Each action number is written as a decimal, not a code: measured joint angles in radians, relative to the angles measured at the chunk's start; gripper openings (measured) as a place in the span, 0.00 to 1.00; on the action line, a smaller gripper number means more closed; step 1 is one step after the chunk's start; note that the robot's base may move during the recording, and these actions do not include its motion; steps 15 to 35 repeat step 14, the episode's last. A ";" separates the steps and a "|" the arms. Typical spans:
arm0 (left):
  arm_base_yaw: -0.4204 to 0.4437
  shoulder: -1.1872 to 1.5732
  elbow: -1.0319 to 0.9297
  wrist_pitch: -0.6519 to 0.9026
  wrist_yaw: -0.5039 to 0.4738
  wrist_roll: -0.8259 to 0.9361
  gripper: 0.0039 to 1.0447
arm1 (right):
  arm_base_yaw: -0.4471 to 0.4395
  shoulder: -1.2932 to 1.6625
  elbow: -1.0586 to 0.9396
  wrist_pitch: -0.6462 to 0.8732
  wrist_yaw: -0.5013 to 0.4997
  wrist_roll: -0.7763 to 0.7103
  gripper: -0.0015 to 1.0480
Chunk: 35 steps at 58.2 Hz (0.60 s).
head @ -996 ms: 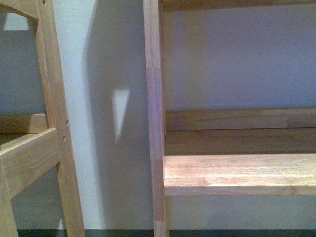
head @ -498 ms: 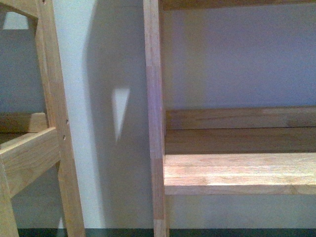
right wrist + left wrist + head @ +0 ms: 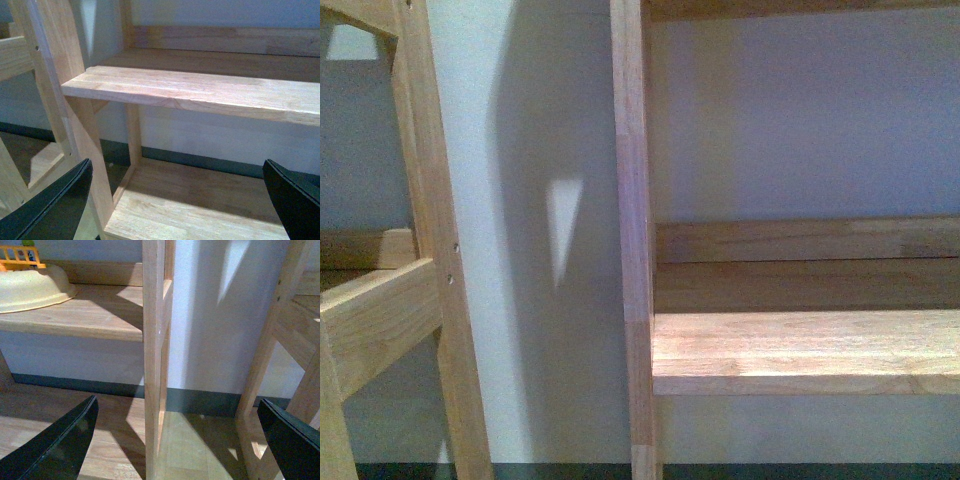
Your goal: Put away toys
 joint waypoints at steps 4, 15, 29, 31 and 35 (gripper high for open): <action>0.000 0.000 0.000 0.000 0.000 0.000 0.95 | 0.000 0.000 0.000 0.000 0.000 0.000 1.00; 0.000 0.000 0.000 0.000 0.000 0.000 0.95 | 0.000 0.000 0.000 0.000 0.000 0.000 1.00; 0.000 0.000 0.000 0.000 0.000 0.000 0.95 | 0.000 0.000 0.000 0.000 0.000 0.000 1.00; 0.000 0.000 0.000 0.000 0.000 0.000 0.95 | 0.000 0.000 0.000 0.000 0.000 0.000 1.00; 0.000 0.000 0.000 0.000 0.000 0.000 0.95 | 0.000 0.000 0.000 0.000 0.000 0.000 1.00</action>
